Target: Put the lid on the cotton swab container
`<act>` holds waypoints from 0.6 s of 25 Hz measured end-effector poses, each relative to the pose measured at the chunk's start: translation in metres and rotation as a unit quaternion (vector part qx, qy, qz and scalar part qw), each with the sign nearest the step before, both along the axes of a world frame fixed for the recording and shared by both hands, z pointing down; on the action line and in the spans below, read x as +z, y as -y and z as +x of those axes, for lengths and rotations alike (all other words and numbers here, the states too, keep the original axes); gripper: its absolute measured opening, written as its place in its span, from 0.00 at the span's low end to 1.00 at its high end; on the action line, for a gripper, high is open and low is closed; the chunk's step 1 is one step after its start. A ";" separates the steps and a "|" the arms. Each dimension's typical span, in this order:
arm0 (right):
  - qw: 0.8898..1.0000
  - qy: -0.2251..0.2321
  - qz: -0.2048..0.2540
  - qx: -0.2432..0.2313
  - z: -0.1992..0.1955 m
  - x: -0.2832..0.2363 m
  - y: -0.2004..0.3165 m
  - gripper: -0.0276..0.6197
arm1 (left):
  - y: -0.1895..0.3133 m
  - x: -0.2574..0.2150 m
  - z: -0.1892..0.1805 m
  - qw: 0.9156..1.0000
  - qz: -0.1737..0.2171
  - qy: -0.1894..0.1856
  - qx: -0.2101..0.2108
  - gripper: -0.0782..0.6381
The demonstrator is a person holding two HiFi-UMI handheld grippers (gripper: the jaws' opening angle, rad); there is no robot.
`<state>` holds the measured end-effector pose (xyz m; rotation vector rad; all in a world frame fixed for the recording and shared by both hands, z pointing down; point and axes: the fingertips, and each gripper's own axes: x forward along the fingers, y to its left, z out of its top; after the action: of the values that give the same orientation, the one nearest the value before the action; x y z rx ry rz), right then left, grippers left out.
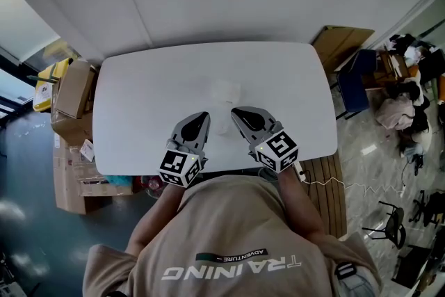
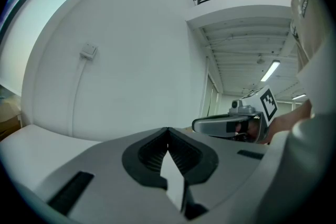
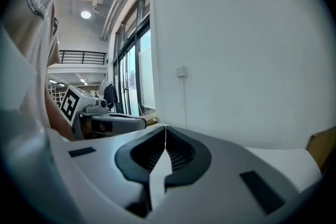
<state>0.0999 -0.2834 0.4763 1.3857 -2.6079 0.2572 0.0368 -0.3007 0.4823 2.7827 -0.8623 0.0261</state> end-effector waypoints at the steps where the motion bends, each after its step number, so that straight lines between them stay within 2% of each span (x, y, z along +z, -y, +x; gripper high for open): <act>1: 1.000 -0.004 0.000 -0.007 -0.001 -0.001 0.001 0.07 | 0.002 -0.001 0.001 1.000 0.001 -0.001 -0.005 0.13; 7: 0.999 -0.017 -0.002 -0.033 0.002 0.000 0.002 0.07 | 0.007 -0.002 0.003 1.000 0.001 -0.002 -0.029 0.13; 11: 0.999 -0.016 -0.005 -0.037 -0.001 0.005 0.003 0.07 | 0.009 -0.005 -0.001 0.999 0.010 0.002 -0.033 0.13; 15: 0.999 -0.013 -0.017 -0.043 -0.006 0.017 -0.001 0.07 | 0.005 0.004 -0.004 0.999 0.000 0.009 -0.035 0.13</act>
<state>0.0942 -0.2824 0.4936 1.2529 -2.6206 0.2689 0.0325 -0.3062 0.4866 2.7546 -0.9646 0.0382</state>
